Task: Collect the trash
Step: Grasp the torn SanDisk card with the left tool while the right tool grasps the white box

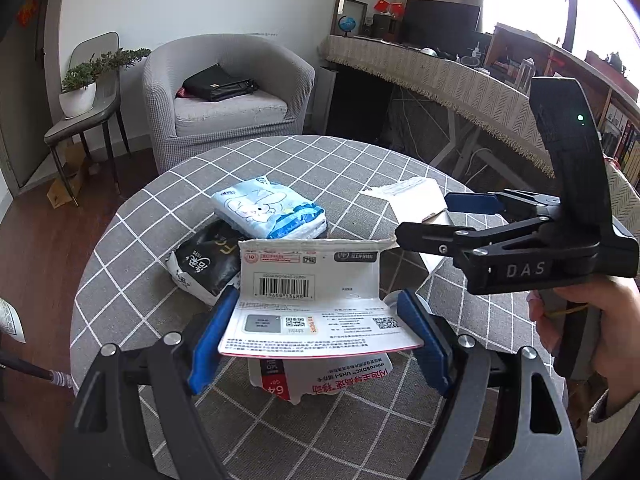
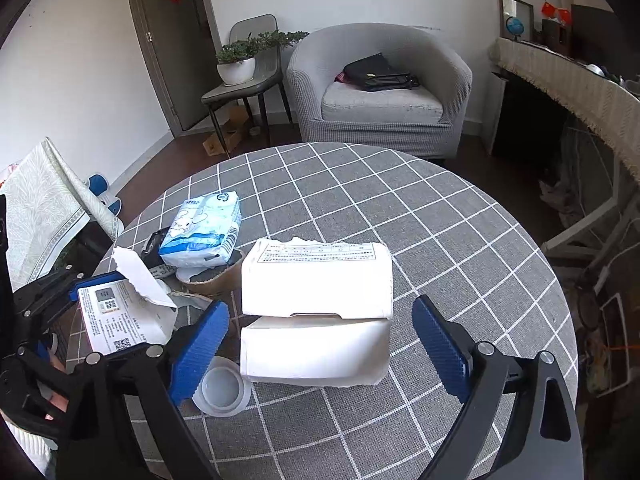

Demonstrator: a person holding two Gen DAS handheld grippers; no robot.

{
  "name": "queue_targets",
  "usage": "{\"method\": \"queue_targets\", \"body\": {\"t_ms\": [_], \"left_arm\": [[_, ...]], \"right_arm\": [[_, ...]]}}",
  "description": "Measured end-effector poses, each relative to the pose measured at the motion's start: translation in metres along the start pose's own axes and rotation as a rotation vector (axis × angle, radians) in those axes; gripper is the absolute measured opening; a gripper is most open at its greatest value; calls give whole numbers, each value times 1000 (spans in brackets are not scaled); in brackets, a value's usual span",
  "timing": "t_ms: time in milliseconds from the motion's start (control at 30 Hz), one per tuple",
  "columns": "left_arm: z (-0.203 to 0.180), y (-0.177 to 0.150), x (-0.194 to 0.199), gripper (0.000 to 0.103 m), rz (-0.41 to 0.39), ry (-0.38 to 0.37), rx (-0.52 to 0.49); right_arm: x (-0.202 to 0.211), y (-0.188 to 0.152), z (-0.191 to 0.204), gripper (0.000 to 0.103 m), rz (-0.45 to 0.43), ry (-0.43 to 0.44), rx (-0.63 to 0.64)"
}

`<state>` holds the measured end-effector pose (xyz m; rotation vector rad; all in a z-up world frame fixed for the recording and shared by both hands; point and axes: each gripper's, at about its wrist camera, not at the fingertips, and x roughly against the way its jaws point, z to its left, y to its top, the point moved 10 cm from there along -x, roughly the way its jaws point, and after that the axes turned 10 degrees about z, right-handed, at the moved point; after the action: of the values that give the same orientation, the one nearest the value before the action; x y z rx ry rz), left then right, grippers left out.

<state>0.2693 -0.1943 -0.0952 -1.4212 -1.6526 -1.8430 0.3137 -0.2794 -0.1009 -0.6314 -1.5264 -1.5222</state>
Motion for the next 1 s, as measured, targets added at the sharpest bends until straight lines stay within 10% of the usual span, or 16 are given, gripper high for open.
{"method": "queue_targets", "body": {"t_ms": [400,1000], "left_arm": [[9,-3,18,82,-20,-19,15],[57,-64,78,82,-42,70,72]], "right_arm": [[-3,-1,1,76,16,-100,-22],[41,-8,75,76,-90,39,-25]]}}
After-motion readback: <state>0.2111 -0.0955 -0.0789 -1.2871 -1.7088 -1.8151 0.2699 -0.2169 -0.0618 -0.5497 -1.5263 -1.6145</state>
